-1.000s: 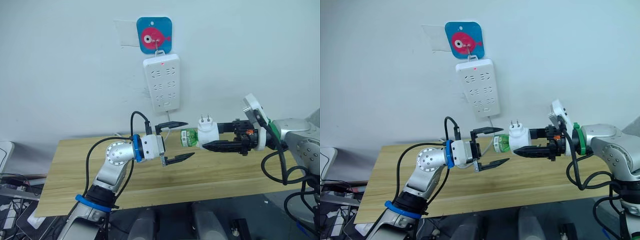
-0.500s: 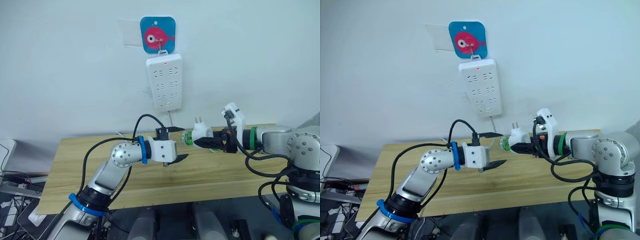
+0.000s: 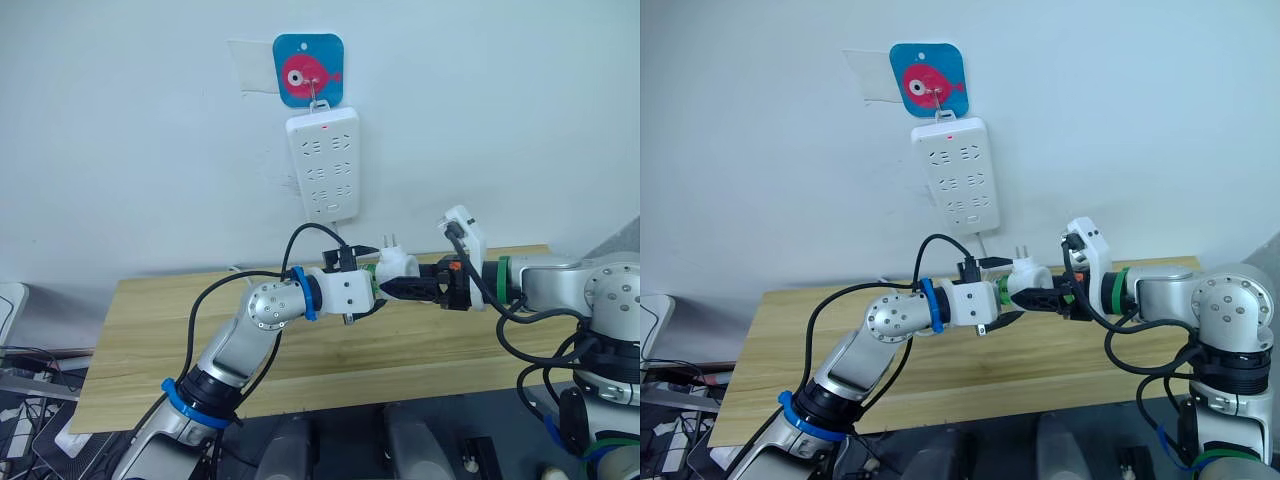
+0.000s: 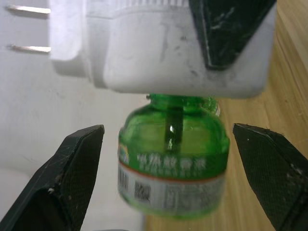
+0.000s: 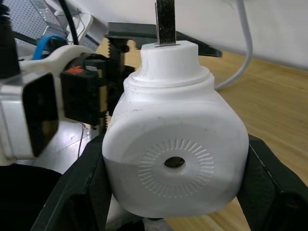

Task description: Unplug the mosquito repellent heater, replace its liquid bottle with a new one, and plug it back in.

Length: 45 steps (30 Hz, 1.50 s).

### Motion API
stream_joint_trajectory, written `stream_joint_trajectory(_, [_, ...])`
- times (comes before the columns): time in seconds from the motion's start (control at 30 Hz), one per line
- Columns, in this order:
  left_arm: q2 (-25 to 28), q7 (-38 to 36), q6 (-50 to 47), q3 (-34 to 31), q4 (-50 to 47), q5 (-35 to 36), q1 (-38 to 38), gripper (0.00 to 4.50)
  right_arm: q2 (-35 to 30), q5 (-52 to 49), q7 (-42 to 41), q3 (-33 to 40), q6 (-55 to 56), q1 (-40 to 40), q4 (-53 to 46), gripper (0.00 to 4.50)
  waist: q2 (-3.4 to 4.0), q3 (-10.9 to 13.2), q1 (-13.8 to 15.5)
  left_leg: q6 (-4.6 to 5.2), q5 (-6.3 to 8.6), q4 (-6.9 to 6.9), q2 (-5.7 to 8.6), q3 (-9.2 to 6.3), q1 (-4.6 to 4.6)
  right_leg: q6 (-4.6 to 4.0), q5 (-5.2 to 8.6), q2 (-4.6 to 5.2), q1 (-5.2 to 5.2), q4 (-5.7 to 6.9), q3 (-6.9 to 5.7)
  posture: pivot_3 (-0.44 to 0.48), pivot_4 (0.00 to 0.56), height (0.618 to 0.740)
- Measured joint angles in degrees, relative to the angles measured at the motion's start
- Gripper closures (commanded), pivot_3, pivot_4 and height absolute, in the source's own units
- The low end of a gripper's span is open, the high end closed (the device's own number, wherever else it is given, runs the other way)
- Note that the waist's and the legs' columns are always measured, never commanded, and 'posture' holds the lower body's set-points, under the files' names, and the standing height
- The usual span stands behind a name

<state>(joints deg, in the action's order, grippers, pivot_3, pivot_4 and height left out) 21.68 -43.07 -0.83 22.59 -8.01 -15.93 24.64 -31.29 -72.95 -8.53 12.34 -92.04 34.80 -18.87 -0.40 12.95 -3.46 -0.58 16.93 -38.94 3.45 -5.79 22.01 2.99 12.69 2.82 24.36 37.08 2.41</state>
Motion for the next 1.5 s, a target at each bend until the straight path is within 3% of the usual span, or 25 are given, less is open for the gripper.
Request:
stream_joint_trajectory(0.1, [0.02, 0.01, 0.04, 0.57, 0.61, -0.55, 0.63, 0.56, -0.04, -1.68, 1.90, -0.05, 0.00, 0.00, 0.43, 1.50, 0.00, 0.00, 0.01, 0.00, 0.00, 0.00, 0.00, 0.01, 0.00, 0.00, 0.00, 0.00, 0.00, 0.00, 0.01, -0.143, 0.196, 0.740])
stream_joint_trajectory(0.3, [0.33, -0.33, -0.45, 0.79, 0.59, -0.94, 0.63, 2.27, -0.05, -3.32, 4.26, -0.27, 0.00, 0.00, 1.07, 1.50, 0.00, 0.00, 0.00, 0.00, 0.00, 0.00, 0.00, 0.00, 0.00, 0.00, 0.00, 0.00, 0.00, 0.01, 0.01, -0.142, 0.195, 0.740])
stream_joint_trajectory(0.47, [0.39, -0.39, -0.47, 0.79, 0.57, -0.90, 0.63, 2.27, -0.05, -5.03, 6.24, -0.31, 0.07, 0.00, 1.28, 1.50, 0.00, 0.00, 0.00, 0.00, 0.00, 0.00, 0.00, -0.01, 0.00, 0.00, 0.00, 0.00, 0.00, 0.00, 0.00, -0.146, 0.195, 0.740])
stream_joint_trajectory(0.5, [0.38, -0.31, -0.48, 0.77, 0.57, -0.88, 0.63, 2.27, -0.05, -5.32, 6.48, -0.32, 0.23, -0.07, 1.27, 0.76, 0.00, 0.00, 0.00, 0.00, 0.00, 0.00, 0.00, -0.01, 0.00, 0.00, 0.00, 0.00, 0.00, 0.00, 0.00, -0.146, 0.195, 0.740])
stream_joint_trajectory(0.57, [0.13, -0.20, -0.51, 0.72, 0.91, -0.56, 0.59, 2.27, -0.07, -6.37, 6.48, -0.31, 1.46, -0.49, 0.84, 0.11, 0.00, 0.00, -0.01, 0.00, 0.00, 0.00, 0.00, 0.00, 0.00, 0.00, 0.00, 0.00, 0.00, 0.00, 0.00, -0.150, 0.196, 0.740])
stream_joint_trajectory(0.6, [-0.17, -0.09, -0.56, 0.65, 1.16, -0.11, 0.53, 2.27, -0.20, -6.67, 6.37, -0.27, 2.22, -0.87, -0.02, 0.02, 0.00, 0.00, -0.01, 0.00, 0.00, 0.00, 0.00, -0.01, 0.01, 0.00, 0.00, 0.00, 0.00, 0.00, 0.00, -0.155, 0.197, 0.740])
stream_joint_trajectory(0.77, [-3.59, 1.11, -2.20, -1.99, 2.63, 4.64, -0.28, 2.27, -3.13, -4.47, 4.66, 0.29, 9.85, -7.11, -9.52, 0.02, 0.00, 0.00, -0.12, 0.01, 0.01, 0.00, 0.00, -0.05, 0.03, 0.01, 0.01, 0.00, -0.02, -0.08, -0.04, -0.180, 0.195, 0.740])
stream_joint_trajectory(1.03, [-14.53, 4.11, -9.58, -10.53, 4.03, 21.06, -2.03, 2.27, 3.73, 0.16, 5.16, 0.75, 27.01, -16.97, -20.30, 0.02, -0.01, -0.02, -1.38, 0.00, 0.00, -0.03, -0.02, 0.01, -0.05, 0.04, 0.00, -0.05, -0.05, 0.00, 0.01, -0.218, 0.192, 0.740])
stream_joint_trajectory(1.13, [-15.36, 5.00, -10.19, -11.16, 4.03, 22.74, -1.88, 2.27, 6.90, 3.06, 7.41, -0.41, 31.83, -17.55, -20.98, 0.02, -0.01, -0.03, -1.70, -0.01, 0.00, -0.02, -0.05, 0.02, -0.05, 0.04, 0.00, -0.17, -0.04, -0.01, 0.05, -0.232, 0.193, 0.740])
stream_joint_trajectory(1.5, [-13.54, 3.55, -7.89, -8.61, 4.03, 22.59, -1.77, 2.27, 7.81, 7.80, 9.07, -4.62, 36.99, -17.23, -20.23, 0.02, 0.00, -0.03, -2.25, -0.01, 0.00, -0.01, -0.03, 0.04, -0.05, 0.04, 0.00, -0.26, -0.04, -0.04, 0.07, -0.239, 0.193, 0.740])
